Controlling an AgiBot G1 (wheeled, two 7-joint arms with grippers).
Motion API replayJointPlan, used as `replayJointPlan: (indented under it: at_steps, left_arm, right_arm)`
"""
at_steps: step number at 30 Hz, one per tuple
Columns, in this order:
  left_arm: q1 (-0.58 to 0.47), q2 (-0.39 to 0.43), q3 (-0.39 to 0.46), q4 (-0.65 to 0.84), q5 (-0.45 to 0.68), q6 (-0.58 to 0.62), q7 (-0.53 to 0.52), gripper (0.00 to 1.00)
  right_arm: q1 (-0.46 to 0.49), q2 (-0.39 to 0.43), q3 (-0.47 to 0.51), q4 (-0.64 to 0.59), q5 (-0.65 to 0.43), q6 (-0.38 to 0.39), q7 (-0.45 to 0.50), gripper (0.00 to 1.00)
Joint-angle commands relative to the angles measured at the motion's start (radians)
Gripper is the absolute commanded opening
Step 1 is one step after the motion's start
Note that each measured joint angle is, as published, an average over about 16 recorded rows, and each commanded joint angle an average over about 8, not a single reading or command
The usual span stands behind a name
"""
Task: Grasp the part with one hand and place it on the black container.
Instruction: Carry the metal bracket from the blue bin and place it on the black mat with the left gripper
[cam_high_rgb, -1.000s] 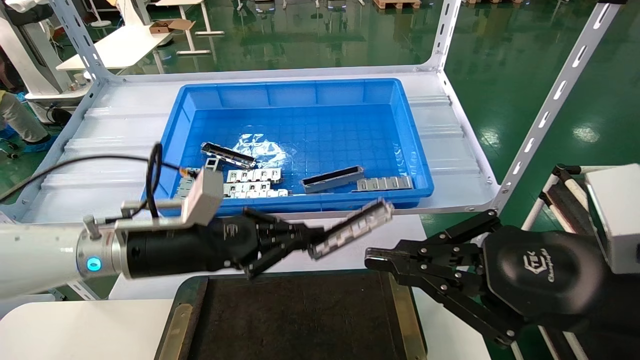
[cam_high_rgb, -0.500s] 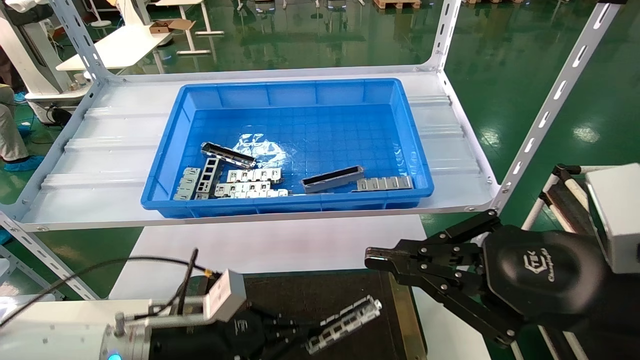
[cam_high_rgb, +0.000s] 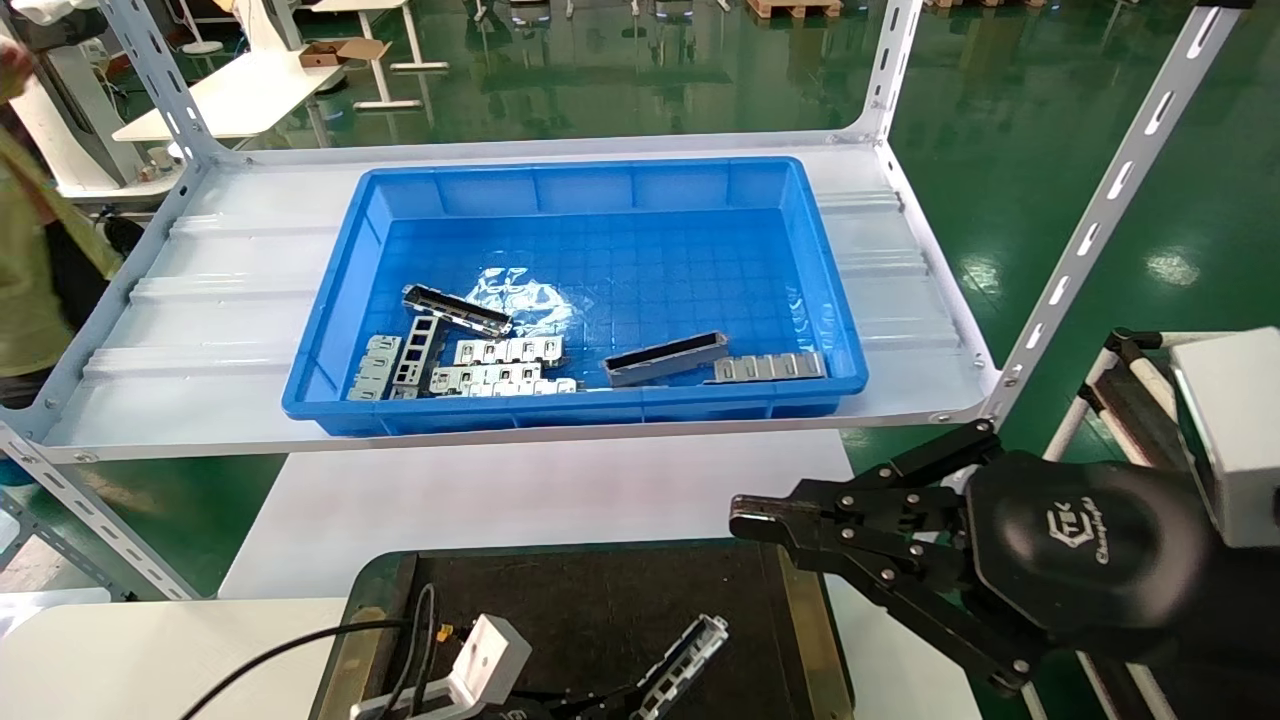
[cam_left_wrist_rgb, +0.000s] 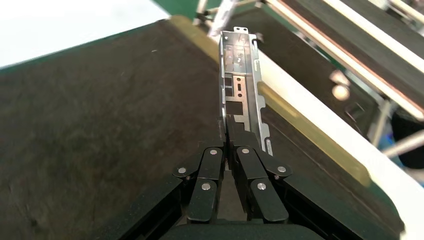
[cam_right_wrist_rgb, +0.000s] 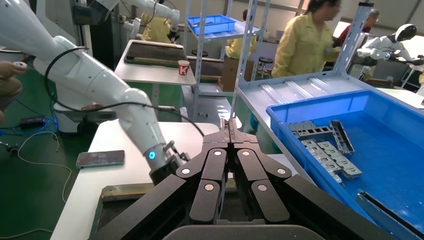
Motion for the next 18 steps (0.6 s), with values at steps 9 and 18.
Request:
replayJointPlan:
  at_steps: [9,18]
  left_arm:
    - [0.088,0.060,0.076,-0.143,0.002,-0.416,-0.183,0.00]
    - [0.074,0.113,0.198,-0.183,-0.083,-0.665,-0.290,0.00]
  right_arm:
    - [0.000,0.000,0.000,0.000,0.000,0.000,0.000,0.00]
    - [0.000,0.000,0.000,0.000,0.000,0.000,0.000,0.00]
